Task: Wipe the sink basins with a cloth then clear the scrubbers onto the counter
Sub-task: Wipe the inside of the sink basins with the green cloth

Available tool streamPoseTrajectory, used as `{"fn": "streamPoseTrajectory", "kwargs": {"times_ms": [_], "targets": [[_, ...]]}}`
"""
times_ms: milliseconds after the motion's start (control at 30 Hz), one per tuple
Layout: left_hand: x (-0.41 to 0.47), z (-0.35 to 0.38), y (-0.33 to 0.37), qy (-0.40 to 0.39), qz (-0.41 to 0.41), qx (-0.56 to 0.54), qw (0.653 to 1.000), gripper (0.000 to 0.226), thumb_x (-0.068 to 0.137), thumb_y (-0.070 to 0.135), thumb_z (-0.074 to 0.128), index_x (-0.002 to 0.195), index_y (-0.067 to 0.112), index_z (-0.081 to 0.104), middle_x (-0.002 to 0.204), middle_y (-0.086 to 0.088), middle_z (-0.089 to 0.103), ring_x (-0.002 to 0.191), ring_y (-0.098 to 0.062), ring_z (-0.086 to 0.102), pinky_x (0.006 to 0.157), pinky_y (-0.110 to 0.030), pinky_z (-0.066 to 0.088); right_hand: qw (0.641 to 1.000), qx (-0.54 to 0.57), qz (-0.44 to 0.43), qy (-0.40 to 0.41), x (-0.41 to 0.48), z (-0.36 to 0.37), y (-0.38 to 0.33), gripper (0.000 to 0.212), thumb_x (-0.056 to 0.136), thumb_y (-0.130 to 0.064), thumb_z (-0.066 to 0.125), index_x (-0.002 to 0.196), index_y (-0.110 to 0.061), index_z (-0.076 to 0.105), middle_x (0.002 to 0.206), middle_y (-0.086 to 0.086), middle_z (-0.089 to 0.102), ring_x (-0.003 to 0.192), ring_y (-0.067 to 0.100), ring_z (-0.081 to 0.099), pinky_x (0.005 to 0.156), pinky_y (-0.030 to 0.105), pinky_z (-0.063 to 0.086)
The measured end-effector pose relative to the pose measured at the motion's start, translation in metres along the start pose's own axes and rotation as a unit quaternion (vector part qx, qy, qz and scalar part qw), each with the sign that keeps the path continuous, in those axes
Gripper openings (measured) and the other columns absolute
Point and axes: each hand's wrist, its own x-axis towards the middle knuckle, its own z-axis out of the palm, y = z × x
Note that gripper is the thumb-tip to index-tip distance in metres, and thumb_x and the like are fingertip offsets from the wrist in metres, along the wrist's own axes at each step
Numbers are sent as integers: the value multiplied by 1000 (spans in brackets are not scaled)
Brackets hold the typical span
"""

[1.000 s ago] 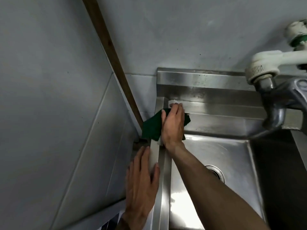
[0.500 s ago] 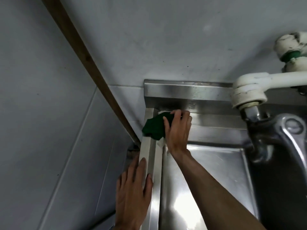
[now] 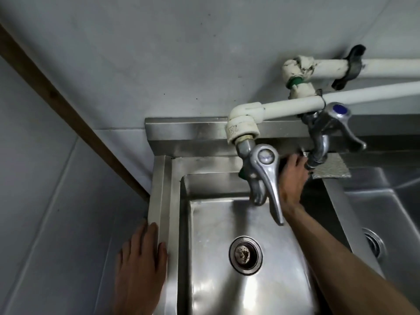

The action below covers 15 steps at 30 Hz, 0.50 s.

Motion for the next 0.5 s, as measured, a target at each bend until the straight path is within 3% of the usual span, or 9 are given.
{"fn": "streamPoseTrajectory", "kwargs": {"times_ms": [133, 233, 300, 333, 400, 500], "targets": [[-7, -13, 22, -6, 20, -34, 999, 53, 92, 44, 45, 137, 18, 57, 146, -18, 56, 117, -47, 62, 91, -63, 53, 997, 45, -62, -3, -54, -18, 13, 32, 93, -24, 72, 115, -7, 57, 118, 14, 48, 107, 32, 49, 96, 43, 44], [-18, -28, 61, -82, 20, -172, 981, 45, 96, 54, 47, 129, 27, 60, 134, -4, 60, 122, -35, 62, 102, -55, 52, 986, 142, -86, -30, -121, -51, 9, 23, 92, -22, 74, 107, -16, 59, 112, -3, 43, 104, 20, 50, 97, 35, 46], [-27, -42, 96, -200, -50, -282, 937, 46, 94, 72, 50, 130, 43, 55, 129, 11, 60, 122, -17, 61, 109, -49, 50, 978, 175, -89, -69, -167, -80, 7, 21, 93, -21, 73, 105, -22, 56, 113, -10, 42, 109, 14, 51, 98, 26, 45], [-34, -53, 115, -259, -97, -357, 892, 53, 87, 78, 58, 131, 50, 50, 130, 15, 60, 122, -10, 60, 109, -46, 51, 973, 197, -86, -85, -188, -98, 5, 20, 94, -21, 72, 105, -25, 56, 118, -12, 44, 115, 10, 51, 100, 20, 42], [-55, -71, 143, -321, -134, -450, 823, 72, 67, 78, 73, 129, 47, 55, 122, 15, 68, 113, -6, 66, 101, -35, 57, 965, 232, -60, -111, -228, -136, 2, 20, 95, -24, 70, 104, -33, 54, 129, -17, 49, 124, 6, 47, 100, 11, 37], [-98, -102, 166, -338, -99, -462, 814, 83, 50, 83, 83, 106, 23, 71, 85, 1, 77, 77, -9, 71, 74, -27, 56, 958, 259, 17, -120, -277, -191, 9, 20, 95, -31, 69, 105, -35, 53, 124, -11, 56, 119, 0, 50, 95, 8, 38]]}}
